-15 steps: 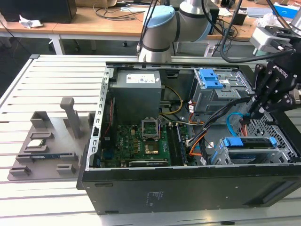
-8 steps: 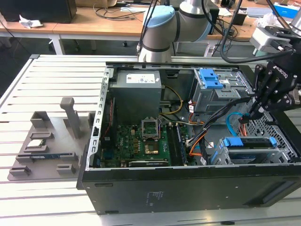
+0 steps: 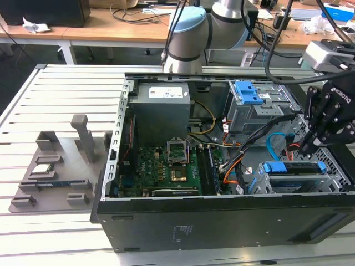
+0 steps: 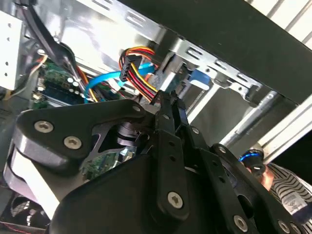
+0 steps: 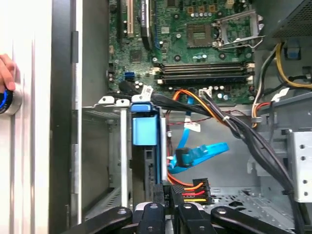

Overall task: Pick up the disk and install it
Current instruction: 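Insert the first disk wire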

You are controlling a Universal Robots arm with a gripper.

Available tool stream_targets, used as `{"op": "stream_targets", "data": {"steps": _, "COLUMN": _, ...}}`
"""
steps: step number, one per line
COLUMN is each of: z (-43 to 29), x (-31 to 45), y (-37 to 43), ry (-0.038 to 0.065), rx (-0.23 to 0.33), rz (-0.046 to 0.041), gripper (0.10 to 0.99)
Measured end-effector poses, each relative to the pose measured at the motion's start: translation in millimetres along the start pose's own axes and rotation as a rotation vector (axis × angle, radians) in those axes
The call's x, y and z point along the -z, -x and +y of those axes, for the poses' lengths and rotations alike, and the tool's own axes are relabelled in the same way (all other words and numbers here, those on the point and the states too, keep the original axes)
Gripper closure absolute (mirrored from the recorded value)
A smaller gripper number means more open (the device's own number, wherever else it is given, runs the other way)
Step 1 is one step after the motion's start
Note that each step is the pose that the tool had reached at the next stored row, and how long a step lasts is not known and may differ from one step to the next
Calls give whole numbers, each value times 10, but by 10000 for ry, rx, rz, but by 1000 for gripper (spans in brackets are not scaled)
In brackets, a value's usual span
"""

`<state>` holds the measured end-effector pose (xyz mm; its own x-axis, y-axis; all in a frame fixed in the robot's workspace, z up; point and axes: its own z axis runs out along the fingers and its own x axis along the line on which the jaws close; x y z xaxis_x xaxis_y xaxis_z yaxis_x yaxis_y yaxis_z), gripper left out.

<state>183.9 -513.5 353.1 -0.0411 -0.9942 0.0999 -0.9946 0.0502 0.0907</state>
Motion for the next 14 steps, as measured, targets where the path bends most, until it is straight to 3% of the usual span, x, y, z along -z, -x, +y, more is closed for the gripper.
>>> {"op": "stream_targets", "data": {"steps": 2, "z": -3, "x": -7, "y": -41, "ry": -2, "rx": -4, "rz": 50, "gripper": 918}}
{"op": "stream_targets", "data": {"steps": 14, "z": -29, "x": -110, "y": -37, "ry": 0, "rx": -4, "rz": 53, "gripper": 918}}
